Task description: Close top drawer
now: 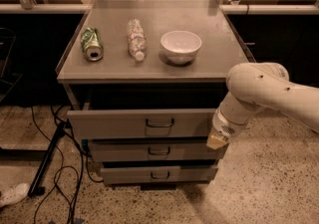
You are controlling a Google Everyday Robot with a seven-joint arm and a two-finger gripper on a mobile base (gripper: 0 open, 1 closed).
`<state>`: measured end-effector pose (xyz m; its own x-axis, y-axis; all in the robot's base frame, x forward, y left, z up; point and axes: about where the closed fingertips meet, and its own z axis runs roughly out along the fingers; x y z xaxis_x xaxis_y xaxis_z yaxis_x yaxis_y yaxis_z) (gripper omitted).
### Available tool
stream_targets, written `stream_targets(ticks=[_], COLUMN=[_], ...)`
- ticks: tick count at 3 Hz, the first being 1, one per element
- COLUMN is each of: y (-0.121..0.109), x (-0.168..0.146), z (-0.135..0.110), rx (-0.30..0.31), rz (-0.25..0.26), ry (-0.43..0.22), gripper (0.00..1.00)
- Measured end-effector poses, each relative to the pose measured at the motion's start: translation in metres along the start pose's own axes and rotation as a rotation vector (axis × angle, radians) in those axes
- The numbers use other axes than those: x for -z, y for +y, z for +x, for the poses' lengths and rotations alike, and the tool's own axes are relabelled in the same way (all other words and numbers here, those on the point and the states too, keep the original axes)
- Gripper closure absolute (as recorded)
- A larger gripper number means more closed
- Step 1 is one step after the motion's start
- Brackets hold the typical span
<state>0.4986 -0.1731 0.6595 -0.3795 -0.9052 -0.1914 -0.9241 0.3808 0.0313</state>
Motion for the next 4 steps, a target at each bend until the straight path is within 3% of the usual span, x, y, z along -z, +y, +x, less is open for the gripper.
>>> stream_targets(ticks=[2, 4], y=[-0.017, -0.061], x=[-0.007, 0.005], z=[-0.015, -0.029], rx=[0.012, -0.022], rz=[0.040, 0.138], ry=[0.013, 0.018], gripper=[1.00, 1.00])
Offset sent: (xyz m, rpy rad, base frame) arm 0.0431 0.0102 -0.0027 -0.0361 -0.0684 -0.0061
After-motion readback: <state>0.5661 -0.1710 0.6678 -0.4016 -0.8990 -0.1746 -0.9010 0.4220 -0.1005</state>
